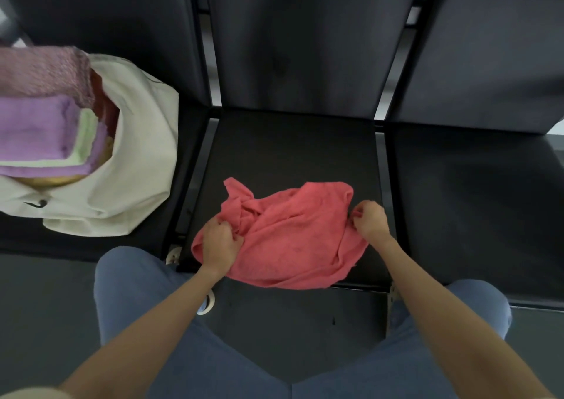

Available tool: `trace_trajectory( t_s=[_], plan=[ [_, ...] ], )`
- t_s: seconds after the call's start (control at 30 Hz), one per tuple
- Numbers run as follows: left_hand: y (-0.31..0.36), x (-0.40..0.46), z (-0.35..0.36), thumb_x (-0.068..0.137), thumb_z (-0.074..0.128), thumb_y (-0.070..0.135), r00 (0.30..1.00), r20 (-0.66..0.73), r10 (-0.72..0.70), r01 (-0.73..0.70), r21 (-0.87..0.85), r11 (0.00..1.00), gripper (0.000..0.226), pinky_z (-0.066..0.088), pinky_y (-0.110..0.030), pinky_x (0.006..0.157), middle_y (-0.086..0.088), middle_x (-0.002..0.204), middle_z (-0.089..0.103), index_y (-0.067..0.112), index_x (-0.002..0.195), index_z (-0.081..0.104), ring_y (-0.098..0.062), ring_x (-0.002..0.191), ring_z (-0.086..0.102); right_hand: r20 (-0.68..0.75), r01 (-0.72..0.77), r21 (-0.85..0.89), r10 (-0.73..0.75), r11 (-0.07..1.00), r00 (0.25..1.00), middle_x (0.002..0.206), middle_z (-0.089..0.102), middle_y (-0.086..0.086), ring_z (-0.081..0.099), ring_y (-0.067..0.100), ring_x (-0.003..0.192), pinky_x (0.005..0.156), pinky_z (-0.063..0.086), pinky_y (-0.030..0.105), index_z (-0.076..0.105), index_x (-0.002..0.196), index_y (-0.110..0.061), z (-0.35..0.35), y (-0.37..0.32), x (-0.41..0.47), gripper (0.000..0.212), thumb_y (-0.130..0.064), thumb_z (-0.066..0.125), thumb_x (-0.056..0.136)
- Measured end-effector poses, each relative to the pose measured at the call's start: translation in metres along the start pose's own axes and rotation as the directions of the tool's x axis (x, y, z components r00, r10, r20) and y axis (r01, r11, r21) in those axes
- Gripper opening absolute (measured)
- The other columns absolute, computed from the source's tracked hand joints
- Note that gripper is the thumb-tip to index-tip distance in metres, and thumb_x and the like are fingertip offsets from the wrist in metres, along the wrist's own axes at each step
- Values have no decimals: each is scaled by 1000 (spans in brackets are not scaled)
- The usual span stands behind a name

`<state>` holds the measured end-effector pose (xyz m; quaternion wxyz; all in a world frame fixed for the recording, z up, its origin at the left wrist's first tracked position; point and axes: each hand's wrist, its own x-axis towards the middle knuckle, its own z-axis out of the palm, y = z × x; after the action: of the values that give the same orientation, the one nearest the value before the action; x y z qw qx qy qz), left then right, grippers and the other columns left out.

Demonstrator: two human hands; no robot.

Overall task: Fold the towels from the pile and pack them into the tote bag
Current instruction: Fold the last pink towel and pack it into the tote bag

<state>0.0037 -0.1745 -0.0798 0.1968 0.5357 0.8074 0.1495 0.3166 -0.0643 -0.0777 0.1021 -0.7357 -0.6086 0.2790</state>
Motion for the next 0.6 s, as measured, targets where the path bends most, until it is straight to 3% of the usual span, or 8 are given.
trace_trajectory(
  t_s=[0.07,0.13,0.27,0.37,0.47,0.6],
  plan=[
    [-1,-5,-4,76,65,5,998,-63,2,-8,-93,996,14,47,-42,72,-8,75,56,2,64,58,-25,74,54,-75,24,106,-16,994,997,80,66,2,65,21,79,67,45,25,69,80,-7,-8,-7,-16,6,-4,65,83],
    [-1,-8,-11,83,65,9,990,-133,-46,23,-168,985,7,44,-36,71,-9,85,61,2,82,65,-26,80,58,-151,84,209,-53,974,987,78,68,-2,64,13,75,67,47,23,72,81,-12,-17,-17,-35,5,-7,69,80],
    [14,-15,-32,95,56,12,970,-238,40,-116,-311,943,15,42,-26,71,-6,93,66,7,105,65,-20,83,61,-168,375,229,-343,898,924,85,72,-1,63,9,73,69,50,17,75,90,-10,-34,-48,-72,13,-4,73,79],
    [37,-18,-56,93,61,9,957,-238,165,-253,-409,877,16,44,-11,77,2,95,68,8,106,69,-7,85,62,-115,611,191,-600,768,791,90,73,0,61,2,77,75,50,14,75,92,-8,-40,-74,-93,15,0,71,80],
    [59,-22,-72,88,65,4,951,-205,231,-303,-476,826,18,48,-12,82,9,94,70,11,103,71,0,87,65,-51,705,218,-713,675,699,96,71,-1,58,-2,85,77,45,7,74,97,-8,-39,-96,-104,20,4,65,83],
    [82,-29,-81,85,65,-5,951,-206,230,-308,-576,757,25,45,-6,81,22,89,66,16,98,73,12,86,63,-37,684,294,-707,668,706,91,70,-2,61,-1,77,73,52,16,70,96,-8,-34,-117,-115,16,2,64,85]
  ],
)
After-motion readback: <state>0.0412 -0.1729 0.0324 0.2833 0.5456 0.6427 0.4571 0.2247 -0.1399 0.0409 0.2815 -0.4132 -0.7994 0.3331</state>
